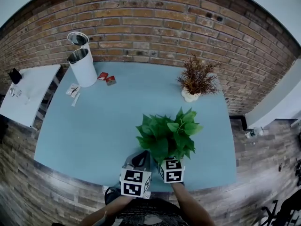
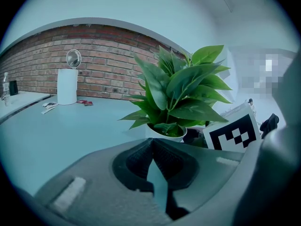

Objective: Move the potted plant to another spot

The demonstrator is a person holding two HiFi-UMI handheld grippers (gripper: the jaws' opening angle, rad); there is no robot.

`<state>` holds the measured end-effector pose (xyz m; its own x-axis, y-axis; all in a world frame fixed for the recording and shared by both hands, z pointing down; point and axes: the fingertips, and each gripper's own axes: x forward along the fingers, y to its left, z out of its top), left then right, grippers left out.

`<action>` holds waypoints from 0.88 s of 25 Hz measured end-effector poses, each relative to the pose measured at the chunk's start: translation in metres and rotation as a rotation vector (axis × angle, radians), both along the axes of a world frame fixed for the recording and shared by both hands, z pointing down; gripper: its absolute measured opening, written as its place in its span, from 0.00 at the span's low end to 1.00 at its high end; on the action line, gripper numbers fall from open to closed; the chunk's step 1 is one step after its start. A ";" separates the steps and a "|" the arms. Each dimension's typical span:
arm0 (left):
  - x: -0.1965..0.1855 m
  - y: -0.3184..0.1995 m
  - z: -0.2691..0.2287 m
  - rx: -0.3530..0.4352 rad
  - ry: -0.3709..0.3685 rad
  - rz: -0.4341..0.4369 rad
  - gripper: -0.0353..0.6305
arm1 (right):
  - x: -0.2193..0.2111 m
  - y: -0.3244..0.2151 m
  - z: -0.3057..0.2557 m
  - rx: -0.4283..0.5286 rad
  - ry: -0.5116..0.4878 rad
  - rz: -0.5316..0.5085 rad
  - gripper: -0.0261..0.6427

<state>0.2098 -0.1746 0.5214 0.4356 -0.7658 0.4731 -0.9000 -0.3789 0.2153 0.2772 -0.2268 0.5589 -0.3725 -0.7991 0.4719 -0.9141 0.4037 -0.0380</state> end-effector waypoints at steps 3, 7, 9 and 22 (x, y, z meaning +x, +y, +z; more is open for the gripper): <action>0.001 -0.003 0.000 0.001 -0.002 0.005 0.05 | -0.001 0.000 0.000 -0.003 -0.004 0.000 0.77; 0.001 -0.004 -0.002 0.002 -0.009 0.007 0.05 | -0.002 0.000 0.001 -0.012 -0.008 -0.007 0.77; -0.002 -0.004 -0.002 0.000 -0.016 0.007 0.05 | -0.001 0.002 0.001 -0.016 -0.016 -0.008 0.77; -0.018 0.006 -0.008 -0.013 -0.016 0.076 0.05 | 0.013 0.026 0.001 -0.018 0.000 0.117 0.70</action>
<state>0.1921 -0.1684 0.5137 0.4845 -0.7247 0.4899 -0.8721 -0.4437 0.2063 0.2905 -0.2005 0.5597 -0.2770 -0.8284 0.4868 -0.9550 0.2932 -0.0444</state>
